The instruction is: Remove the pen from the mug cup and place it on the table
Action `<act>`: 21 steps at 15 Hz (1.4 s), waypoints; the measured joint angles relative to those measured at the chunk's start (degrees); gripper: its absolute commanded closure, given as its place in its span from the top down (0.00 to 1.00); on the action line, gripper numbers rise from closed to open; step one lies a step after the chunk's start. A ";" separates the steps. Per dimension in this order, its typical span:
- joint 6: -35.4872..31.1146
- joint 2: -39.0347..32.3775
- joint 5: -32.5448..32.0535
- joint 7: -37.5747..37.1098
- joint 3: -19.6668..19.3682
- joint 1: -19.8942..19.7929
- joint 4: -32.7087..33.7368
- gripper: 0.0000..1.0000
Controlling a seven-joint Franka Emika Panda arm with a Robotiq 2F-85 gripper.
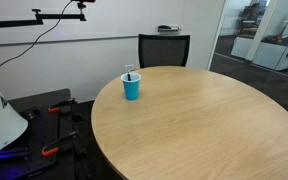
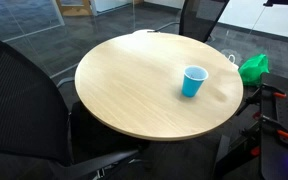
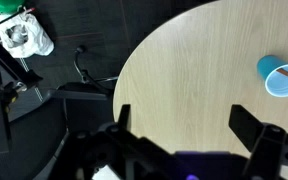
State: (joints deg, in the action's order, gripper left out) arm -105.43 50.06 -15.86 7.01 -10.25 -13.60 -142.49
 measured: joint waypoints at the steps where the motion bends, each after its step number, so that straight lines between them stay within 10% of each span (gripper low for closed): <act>1: 0.00 0.00 0.00 0.00 0.00 0.00 0.00 1.00; 21: -8.29 -7.85 6.94 7.23 -5.34 8.13 0.61 1.00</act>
State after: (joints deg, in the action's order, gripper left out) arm -113.72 42.20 -8.92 14.24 -15.59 -5.47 -141.88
